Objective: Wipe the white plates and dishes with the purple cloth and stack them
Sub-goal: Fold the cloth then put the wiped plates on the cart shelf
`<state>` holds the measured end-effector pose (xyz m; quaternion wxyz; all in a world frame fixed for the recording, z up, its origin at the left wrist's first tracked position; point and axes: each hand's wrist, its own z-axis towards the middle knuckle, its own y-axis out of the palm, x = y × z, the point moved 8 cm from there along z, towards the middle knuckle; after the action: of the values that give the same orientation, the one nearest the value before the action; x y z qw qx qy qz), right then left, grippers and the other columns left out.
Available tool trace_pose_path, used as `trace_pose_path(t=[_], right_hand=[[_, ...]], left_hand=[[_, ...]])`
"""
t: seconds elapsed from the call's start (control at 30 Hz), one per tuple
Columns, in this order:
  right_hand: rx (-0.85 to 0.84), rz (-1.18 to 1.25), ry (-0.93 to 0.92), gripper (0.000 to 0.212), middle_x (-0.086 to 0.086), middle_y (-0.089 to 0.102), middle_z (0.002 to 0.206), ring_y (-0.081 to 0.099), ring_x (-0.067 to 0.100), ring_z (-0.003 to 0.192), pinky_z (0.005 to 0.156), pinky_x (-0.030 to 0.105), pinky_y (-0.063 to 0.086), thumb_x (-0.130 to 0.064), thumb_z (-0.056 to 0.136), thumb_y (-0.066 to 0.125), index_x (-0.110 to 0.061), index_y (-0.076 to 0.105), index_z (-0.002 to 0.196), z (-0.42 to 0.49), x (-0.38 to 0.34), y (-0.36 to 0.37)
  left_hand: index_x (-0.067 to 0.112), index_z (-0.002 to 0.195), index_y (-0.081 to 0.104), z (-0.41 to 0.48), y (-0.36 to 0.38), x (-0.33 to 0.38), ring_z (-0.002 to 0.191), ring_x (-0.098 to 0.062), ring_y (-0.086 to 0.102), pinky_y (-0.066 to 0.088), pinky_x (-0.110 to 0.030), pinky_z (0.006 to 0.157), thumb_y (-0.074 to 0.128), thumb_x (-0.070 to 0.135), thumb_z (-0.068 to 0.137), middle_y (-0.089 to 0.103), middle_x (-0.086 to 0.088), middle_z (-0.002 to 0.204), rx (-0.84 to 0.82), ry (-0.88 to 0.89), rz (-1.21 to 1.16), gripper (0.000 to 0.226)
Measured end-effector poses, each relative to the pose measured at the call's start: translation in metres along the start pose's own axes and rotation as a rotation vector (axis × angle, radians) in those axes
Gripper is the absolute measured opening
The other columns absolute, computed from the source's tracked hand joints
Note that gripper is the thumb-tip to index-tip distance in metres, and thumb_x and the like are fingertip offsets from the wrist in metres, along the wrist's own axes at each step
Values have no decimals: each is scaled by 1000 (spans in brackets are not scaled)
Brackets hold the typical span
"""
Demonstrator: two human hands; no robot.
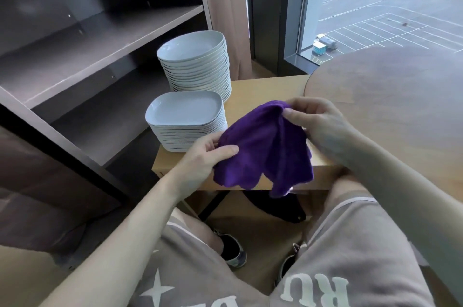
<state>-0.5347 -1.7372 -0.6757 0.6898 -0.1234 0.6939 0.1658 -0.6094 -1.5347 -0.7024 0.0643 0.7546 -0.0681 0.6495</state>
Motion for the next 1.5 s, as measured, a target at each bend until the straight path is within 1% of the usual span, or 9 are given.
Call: trace_pose_path(t=[0.17,0.3,0.5,0.63,0.8,0.93,1.07,1.3,1.5], right_hand=[[170,-392,66,15,10,76,93,69,25,88,87,44,57,-9,99,63,-12,77,94,7,17,-23],[112,-707,49,21,-3,71,112,65,23,107,92,35,51,-16,91,67,-22,71,111,0,6,-6],[-32,-410,-160,53,-15,62,118,62,2,104,86,24,54,-61,77,69,-35,62,123,-23,-57,35],[198,-613,-344,14,-8,69,98,63,6,85,76,28,52,-17,91,66,-21,69,105,-26,-69,30],[383,-400,-252,32,-10,69,78,62,10,78,74,30,49,0,88,52,-24,72,83,-8,-64,-21],[348,-333,-221,26,-14,74,75,65,1,72,68,21,51,-13,91,60,-29,75,78,-3,-64,-35],[194,-456,-359,15,-17,69,67,60,-4,62,59,13,44,-24,92,74,-28,74,78,-5,-84,-26],[-136,-1117,-162,19,-6,68,73,65,11,70,64,31,52,-29,75,89,-24,71,80,9,-95,-14],[35,-1198,-269,21,-13,63,83,60,15,80,64,22,41,-14,85,80,-27,64,87,27,-119,-22]], left_hand=[[-4,130,60,4,11,33,102,-34,54,40,-42,86,50,16,85,57,-22,115,-110,-49,-330,50],[-14,128,54,6,23,52,88,-30,59,51,-34,78,44,0,76,59,-18,99,-123,-40,-411,55],[-21,128,55,18,26,71,117,-44,61,46,-52,111,47,-2,101,60,-37,130,95,-1,-271,34],[-13,121,65,16,37,83,101,-30,71,59,-35,92,62,-1,91,70,-27,114,52,52,-231,32],[5,108,74,15,11,98,90,-25,69,57,-29,82,54,-14,95,76,-13,98,226,82,97,30],[15,89,80,9,-14,131,69,-15,64,52,-35,68,66,22,101,77,-13,84,313,166,681,20],[18,71,73,9,-27,164,49,0,49,38,-20,52,71,43,95,62,8,56,325,207,1005,35],[10,62,68,-8,-51,221,43,-4,44,33,-15,41,77,62,81,54,4,52,367,192,1128,56],[18,80,75,-34,-44,258,62,-4,67,48,-14,51,92,37,74,74,3,73,266,223,1182,26]])
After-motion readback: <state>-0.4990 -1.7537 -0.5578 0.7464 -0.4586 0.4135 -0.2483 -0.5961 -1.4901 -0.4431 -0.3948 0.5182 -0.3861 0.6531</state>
